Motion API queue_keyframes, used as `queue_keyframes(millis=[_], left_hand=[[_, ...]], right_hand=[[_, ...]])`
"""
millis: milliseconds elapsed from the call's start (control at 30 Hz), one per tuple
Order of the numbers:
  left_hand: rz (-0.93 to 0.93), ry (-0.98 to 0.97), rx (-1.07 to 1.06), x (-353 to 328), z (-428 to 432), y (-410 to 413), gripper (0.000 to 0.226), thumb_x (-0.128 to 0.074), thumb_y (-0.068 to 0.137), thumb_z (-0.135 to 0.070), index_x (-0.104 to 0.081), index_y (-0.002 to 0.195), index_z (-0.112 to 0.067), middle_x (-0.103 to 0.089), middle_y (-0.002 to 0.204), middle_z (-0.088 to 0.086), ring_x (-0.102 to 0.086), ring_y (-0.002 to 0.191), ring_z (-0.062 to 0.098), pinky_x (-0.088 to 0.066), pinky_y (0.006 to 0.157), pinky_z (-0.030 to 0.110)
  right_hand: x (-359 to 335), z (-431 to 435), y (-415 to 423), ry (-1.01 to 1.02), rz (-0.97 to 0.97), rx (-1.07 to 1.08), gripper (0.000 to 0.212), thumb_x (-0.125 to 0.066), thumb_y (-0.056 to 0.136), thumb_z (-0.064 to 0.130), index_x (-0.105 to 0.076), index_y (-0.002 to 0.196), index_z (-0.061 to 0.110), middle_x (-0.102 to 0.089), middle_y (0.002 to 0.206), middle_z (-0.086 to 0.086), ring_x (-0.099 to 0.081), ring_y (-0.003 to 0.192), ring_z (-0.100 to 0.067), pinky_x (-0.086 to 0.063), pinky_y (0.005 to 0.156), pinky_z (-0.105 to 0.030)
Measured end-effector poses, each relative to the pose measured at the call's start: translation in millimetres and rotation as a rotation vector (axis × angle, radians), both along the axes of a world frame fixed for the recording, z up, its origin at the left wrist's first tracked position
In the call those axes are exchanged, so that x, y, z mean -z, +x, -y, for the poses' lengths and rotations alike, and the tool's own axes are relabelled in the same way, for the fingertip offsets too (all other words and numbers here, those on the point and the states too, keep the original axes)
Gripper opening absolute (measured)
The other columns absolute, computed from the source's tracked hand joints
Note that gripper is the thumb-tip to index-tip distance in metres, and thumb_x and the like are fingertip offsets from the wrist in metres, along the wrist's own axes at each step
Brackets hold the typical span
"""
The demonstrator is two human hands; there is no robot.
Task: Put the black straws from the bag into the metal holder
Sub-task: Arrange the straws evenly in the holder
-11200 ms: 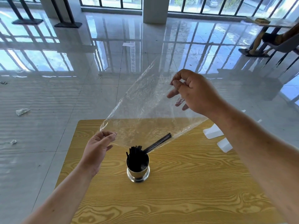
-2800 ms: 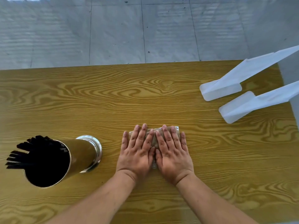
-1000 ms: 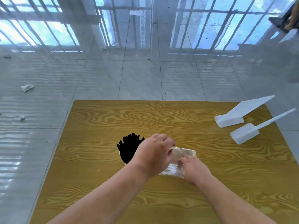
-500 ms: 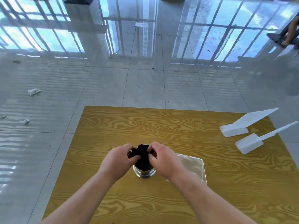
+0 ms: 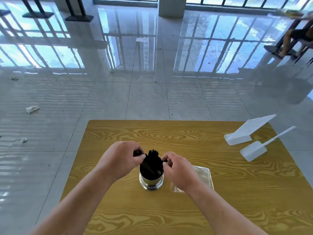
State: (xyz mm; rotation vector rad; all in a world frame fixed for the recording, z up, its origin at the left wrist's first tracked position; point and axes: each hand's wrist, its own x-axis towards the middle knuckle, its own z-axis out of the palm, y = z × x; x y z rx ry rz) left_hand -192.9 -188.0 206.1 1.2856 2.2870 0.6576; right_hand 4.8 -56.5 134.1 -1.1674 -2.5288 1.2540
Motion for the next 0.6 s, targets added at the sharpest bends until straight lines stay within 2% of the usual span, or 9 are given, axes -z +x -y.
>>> queue_keyframes(millis=[133, 200, 267, 400, 433, 467, 500, 567, 600], left_hand=[[0.051, 0.082, 0.001, -30.1, 4.4, -15.0, 0.006, -0.079, 0.086, -0.038, -0.076, 0.08, -0.041, -0.073, 0.068, -0.022, -0.068, 0.056, 0.002, -0.05, 0.045, 0.018], [0.092, 0.157, -0.008, -40.2, 7.6, -27.4, 0.001, -0.077, 0.083, -0.045, -0.076, 0.083, -0.044, -0.075, 0.068, -0.017, -0.07, 0.058, 0.003, -0.057, 0.053, 0.023], [0.187, 0.263, -0.082, -42.3, 8.6, -40.4, 0.012, -0.074, 0.08, -0.051, -0.078, 0.086, -0.041, -0.077, 0.069, -0.008, -0.074, 0.061, 0.009, -0.062, 0.064, 0.032], [0.568, 0.508, -0.358, -21.0, 7.3, -50.7, 0.006, -0.078, 0.093, -0.024, -0.083, 0.093, -0.027, -0.079, 0.076, 0.006, -0.076, 0.072, 0.022, -0.063, 0.076, 0.038], [0.675, 0.521, -0.419, -13.5, 7.2, -47.8, 0.006, -0.078, 0.093, -0.023, -0.084, 0.094, -0.023, -0.08, 0.079, 0.008, -0.076, 0.074, 0.023, -0.063, 0.079, 0.04], [0.778, 0.519, -0.467, -6.0, 6.5, -42.2, 0.008, -0.079, 0.091, -0.024, -0.084, 0.096, -0.02, -0.08, 0.081, 0.01, -0.076, 0.075, 0.022, -0.063, 0.079, 0.041], [0.874, 0.509, -0.487, 2.1, 5.4, -34.7, 0.013, -0.081, 0.087, -0.026, -0.084, 0.096, -0.017, -0.079, 0.082, 0.011, -0.075, 0.074, 0.021, -0.064, 0.077, 0.038], [1.059, 0.462, -0.492, 16.6, 2.9, -15.5, 0.024, -0.082, 0.078, -0.029, -0.084, 0.096, -0.014, -0.077, 0.084, 0.013, -0.074, 0.072, 0.019, -0.064, 0.071, 0.03], [1.122, 0.43, -0.483, 23.2, 1.2, -5.3, 0.025, -0.081, 0.077, -0.029, -0.084, 0.097, -0.013, -0.076, 0.085, 0.014, -0.073, 0.072, 0.018, -0.063, 0.071, 0.028]], right_hand=[[-15.5, -4.3, 7.6, -0.018, -0.062, 0.044, 0.012, -0.059, 0.101, 0.027, -0.067, 0.1, 0.035, -0.064, 0.066, 0.013, -0.049, 0.05, -0.004, -0.042, 0.049, -0.025], [-26.2, -9.4, 10.6, -0.055, -0.119, 0.091, 0.015, -0.059, 0.101, 0.02, -0.069, 0.095, 0.031, -0.061, 0.059, 0.013, -0.045, 0.047, -0.005, -0.039, 0.047, -0.027], [-35.1, -15.8, 13.0, -0.123, -0.187, 0.164, 0.021, -0.058, 0.102, 0.012, -0.072, 0.093, 0.025, -0.055, 0.054, 0.008, -0.039, 0.044, -0.006, -0.033, 0.043, -0.028], [-41.7, -24.5, 19.7, -0.334, -0.31, 0.325, 0.032, -0.051, 0.1, -0.001, -0.075, 0.086, 0.015, -0.049, 0.051, 0.004, -0.032, 0.041, -0.008, -0.026, 0.039, -0.026], [-42.2, -22.3, 19.8, -0.406, -0.303, 0.293, 0.029, -0.053, 0.098, 0.003, -0.076, 0.089, 0.017, -0.051, 0.055, 0.002, -0.034, 0.043, -0.009, -0.027, 0.04, -0.026], [-43.6, -17.2, 18.2, -0.522, -0.295, 0.233, 0.02, -0.058, 0.096, 0.012, -0.077, 0.098, 0.019, -0.056, 0.062, -0.001, -0.038, 0.046, -0.009, -0.03, 0.042, -0.025], [-44.6, -11.4, 14.7, -0.665, -0.288, 0.161, 0.022, -0.065, 0.092, 0.024, -0.075, 0.112, 0.018, -0.063, 0.071, -0.003, -0.045, 0.05, -0.011, -0.035, 0.044, -0.025], [-46.3, -4.4, 4.6, -0.959, -0.35, 0.129, 0.062, -0.081, 0.081, 0.046, -0.063, 0.131, 0.013, -0.074, 0.095, -0.007, -0.062, 0.063, -0.017, -0.049, 0.05, -0.028], [-48.0, -4.0, -1.5, -1.067, -0.425, 0.158, 0.072, -0.088, 0.076, 0.051, -0.063, 0.131, 0.011, -0.075, 0.106, -0.01, -0.068, 0.072, -0.022, -0.055, 0.057, -0.032]])
